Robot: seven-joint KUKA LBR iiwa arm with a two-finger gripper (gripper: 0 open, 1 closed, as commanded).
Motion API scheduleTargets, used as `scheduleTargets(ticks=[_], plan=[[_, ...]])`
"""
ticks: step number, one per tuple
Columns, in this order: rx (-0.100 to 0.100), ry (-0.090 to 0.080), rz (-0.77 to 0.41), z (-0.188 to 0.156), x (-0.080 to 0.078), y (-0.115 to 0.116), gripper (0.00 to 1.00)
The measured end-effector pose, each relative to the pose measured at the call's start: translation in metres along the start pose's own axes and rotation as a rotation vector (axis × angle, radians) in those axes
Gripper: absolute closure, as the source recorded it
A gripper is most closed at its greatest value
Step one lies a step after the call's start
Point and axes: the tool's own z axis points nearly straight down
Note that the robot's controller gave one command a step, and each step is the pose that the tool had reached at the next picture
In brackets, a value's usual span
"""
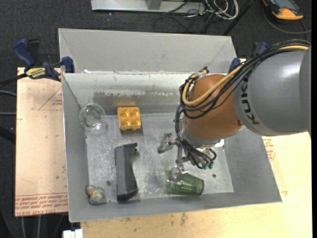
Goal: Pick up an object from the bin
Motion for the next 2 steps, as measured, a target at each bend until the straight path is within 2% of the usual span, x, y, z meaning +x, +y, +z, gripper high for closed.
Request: scheduleTargets(ticks=[1,2], plan=[[0.001,-0.004,-0.218,0.018,0.023,-0.008,0.0],[0.008,-0.038,-0.85,0.021,0.016,-0.034,1.0]])
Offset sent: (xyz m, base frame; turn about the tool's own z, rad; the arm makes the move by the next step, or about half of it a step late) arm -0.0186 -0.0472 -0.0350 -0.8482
